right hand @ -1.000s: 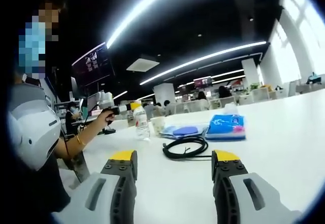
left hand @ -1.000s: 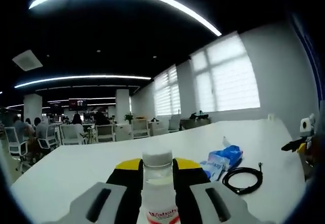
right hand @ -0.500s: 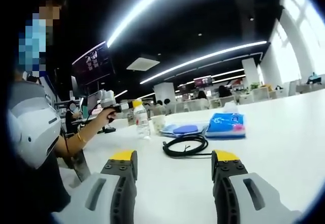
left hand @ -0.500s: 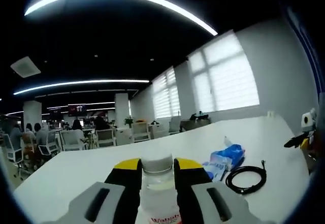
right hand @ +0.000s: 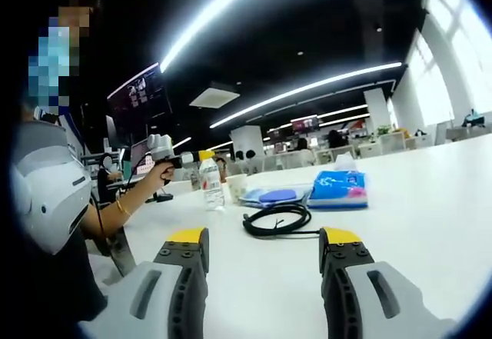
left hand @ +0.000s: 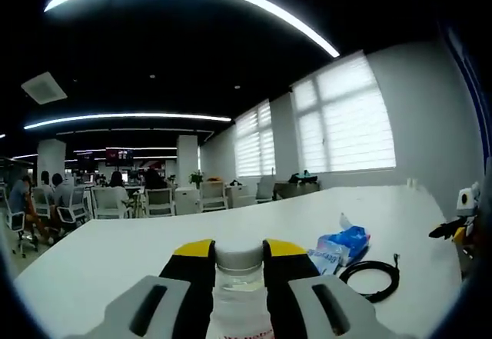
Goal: Arrange the tabletop items into an orderly group along one side of the table until the central work area is clear of visible clutter.
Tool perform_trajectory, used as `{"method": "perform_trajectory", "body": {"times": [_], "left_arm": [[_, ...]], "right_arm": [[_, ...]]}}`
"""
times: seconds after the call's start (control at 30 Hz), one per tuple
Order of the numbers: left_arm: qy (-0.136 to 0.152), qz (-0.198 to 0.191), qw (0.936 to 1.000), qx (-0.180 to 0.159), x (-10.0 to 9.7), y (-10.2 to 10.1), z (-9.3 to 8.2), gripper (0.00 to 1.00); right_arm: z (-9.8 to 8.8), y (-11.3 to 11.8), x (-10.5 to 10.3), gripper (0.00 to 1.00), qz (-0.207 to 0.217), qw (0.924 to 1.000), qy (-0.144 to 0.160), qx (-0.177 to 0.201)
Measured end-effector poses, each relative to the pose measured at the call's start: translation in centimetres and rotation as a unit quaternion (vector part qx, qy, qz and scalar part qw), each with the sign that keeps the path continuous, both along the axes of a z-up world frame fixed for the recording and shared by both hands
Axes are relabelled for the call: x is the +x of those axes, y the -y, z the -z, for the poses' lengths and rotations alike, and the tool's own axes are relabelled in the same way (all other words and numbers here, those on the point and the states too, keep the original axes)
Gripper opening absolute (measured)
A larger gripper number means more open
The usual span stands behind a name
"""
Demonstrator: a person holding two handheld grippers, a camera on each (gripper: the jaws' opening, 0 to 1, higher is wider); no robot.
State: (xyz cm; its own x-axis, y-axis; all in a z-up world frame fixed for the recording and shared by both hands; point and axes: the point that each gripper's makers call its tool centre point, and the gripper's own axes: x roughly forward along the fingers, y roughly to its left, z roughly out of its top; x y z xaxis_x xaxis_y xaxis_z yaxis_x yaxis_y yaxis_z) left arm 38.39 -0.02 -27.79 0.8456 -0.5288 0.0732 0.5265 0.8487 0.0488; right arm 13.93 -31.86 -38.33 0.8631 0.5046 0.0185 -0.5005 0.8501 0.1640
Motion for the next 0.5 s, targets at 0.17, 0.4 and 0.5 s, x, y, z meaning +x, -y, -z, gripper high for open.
{"method": "perform_trajectory", "body": {"times": [0.17, 0.4, 0.5], "left_arm": [[-0.001, 0.021, 0.9998, 0.003, -0.2, 0.5, -0.1, 0.22], [-0.005, 0.018, 0.9998, 0.007, 0.5, 0.1, -0.2, 0.22], [-0.005, 0.015, 0.9998, 0.009, 0.8, -0.3, -0.4, 0.21]], "right_arm": [[-0.2, 0.6, -0.1, 0.55, 0.009, 1.0, 0.0, -0.004], [-1.3, 1.1, -0.3, 0.55, 0.016, 0.9998, 0.014, -0.005], [-1.6, 0.9, -0.4, 0.55, 0.013, 0.9997, 0.016, -0.01]]}}
